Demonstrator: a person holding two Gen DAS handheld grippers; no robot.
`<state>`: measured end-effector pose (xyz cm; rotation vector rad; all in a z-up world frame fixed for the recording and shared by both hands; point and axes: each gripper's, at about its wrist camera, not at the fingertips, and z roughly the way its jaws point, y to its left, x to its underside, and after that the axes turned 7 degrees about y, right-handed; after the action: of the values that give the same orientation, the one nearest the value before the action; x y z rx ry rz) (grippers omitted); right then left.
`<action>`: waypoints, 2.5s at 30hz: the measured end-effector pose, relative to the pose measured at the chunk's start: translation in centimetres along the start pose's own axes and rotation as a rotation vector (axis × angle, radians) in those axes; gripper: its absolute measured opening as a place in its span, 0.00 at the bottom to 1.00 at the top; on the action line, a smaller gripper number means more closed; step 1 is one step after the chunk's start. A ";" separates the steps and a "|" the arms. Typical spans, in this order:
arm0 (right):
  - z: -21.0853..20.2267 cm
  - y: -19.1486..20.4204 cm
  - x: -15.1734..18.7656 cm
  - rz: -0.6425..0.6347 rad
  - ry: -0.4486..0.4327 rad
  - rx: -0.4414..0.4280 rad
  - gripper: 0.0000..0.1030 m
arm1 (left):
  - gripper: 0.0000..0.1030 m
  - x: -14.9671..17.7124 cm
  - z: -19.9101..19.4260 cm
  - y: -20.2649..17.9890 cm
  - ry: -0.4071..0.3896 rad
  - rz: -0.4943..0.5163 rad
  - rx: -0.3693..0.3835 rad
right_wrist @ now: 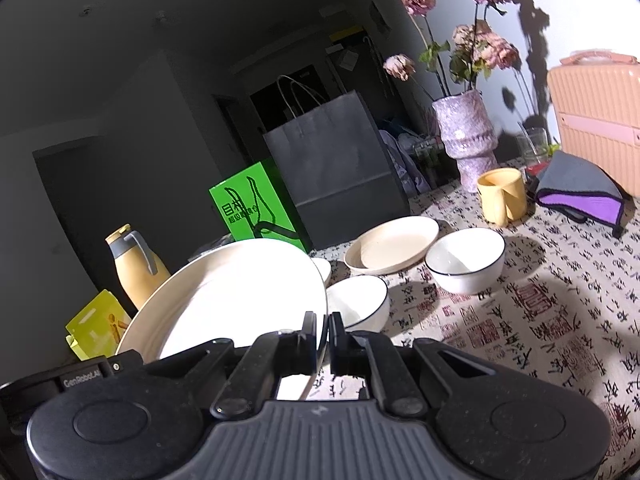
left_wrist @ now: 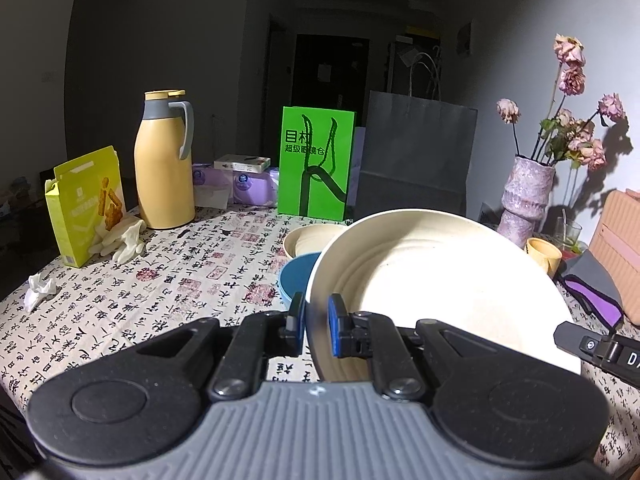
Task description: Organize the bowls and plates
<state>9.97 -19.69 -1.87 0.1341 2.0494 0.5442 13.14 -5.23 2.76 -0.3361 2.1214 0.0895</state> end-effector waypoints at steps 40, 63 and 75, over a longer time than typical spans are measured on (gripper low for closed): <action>2.4 -4.8 3.9 0.063 0.116 0.068 0.06 | 0.12 5.4 4.2 -2.0 0.134 0.076 0.005; 5.3 -6.2 5.7 0.062 0.203 0.115 0.06 | 0.12 8.0 8.5 -1.9 0.244 0.076 -0.020; 6.6 -6.5 6.5 0.051 0.236 0.138 0.06 | 0.12 8.8 9.8 -2.2 0.275 0.094 -0.038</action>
<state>12.96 -21.36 -12.60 0.2130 2.3202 0.4673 17.22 -7.20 -9.76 -0.2836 2.4106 0.1462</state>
